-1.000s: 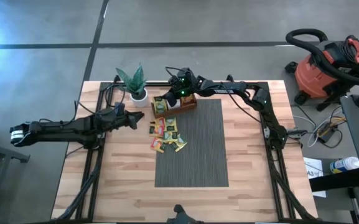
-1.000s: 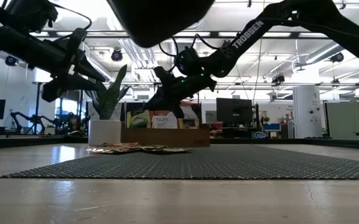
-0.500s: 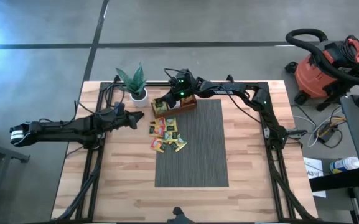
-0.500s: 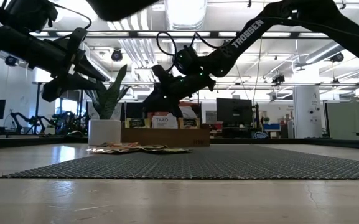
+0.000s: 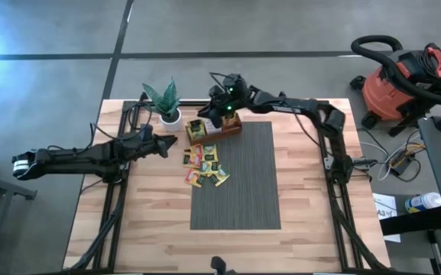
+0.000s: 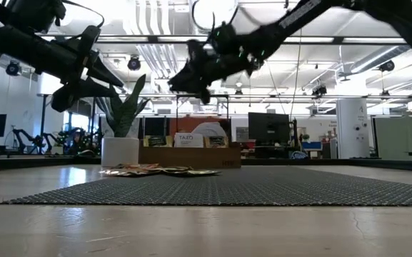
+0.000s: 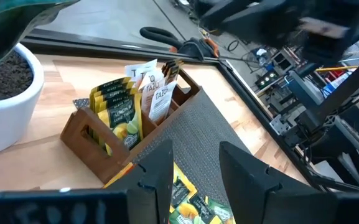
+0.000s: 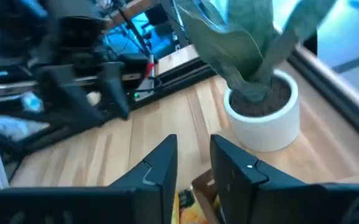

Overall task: Pick & Place Tea
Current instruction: Adjust the wooden organizer on the table

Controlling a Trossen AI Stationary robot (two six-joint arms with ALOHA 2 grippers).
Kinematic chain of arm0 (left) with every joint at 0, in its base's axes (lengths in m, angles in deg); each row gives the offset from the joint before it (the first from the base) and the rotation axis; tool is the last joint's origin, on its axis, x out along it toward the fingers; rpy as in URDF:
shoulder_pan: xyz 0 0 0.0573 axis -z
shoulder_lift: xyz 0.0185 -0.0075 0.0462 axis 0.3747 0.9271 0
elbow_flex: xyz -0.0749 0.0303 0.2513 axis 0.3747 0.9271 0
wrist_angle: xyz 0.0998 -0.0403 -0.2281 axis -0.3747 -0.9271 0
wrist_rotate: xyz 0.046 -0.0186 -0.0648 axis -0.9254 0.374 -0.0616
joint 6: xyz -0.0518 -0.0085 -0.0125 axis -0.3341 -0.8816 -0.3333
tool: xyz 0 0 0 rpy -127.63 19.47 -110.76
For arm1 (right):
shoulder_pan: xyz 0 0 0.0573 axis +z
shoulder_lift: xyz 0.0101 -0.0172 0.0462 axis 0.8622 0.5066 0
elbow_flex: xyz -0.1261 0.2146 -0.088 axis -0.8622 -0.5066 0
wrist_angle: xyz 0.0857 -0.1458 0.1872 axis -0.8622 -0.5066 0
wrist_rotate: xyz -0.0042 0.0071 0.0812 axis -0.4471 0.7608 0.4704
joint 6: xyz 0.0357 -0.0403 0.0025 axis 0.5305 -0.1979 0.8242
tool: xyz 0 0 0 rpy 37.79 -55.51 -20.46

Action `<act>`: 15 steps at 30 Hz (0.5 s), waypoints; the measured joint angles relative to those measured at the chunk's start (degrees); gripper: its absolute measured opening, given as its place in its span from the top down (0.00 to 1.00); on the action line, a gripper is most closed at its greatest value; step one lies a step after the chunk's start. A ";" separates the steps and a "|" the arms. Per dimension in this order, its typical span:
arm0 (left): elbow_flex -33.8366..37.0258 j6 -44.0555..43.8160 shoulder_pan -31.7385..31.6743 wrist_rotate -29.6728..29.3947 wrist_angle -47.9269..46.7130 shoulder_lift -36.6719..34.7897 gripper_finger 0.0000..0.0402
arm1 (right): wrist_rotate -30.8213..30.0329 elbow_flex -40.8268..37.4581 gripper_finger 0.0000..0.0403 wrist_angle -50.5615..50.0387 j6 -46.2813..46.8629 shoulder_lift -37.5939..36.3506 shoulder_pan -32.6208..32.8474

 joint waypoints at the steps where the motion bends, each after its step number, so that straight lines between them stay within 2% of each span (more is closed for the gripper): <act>1: -0.04 0.02 0.02 0.00 -0.02 0.02 0.69 | -0.41 0.00 0.78 -2.53 -2.25 -1.53 0.07; 4: -0.11 0.07 0.01 0.02 0.12 0.04 0.69 | -4.28 0.11 0.80 -12.61 -9.20 -5.65 0.63; 7: -0.11 -0.05 0.00 0.46 0.02 1.06 0.69 | -15.13 0.11 0.81 -25.35 -13.38 -8.26 1.55; 10: -0.11 -2.51 -0.22 2.59 -1.12 4.01 0.69 | -31.24 0.09 0.82 -36.90 -7.06 -9.07 2.01; 12: -0.11 -4.63 -0.24 3.80 -1.00 7.06 0.69 | -39.59 -0.22 0.83 -43.64 -0.56 -8.87 1.21; 15: -0.76 -6.95 -0.24 4.61 -0.55 12.19 0.69 | -42.59 -1.51 0.83 -46.94 5.02 -8.38 -0.67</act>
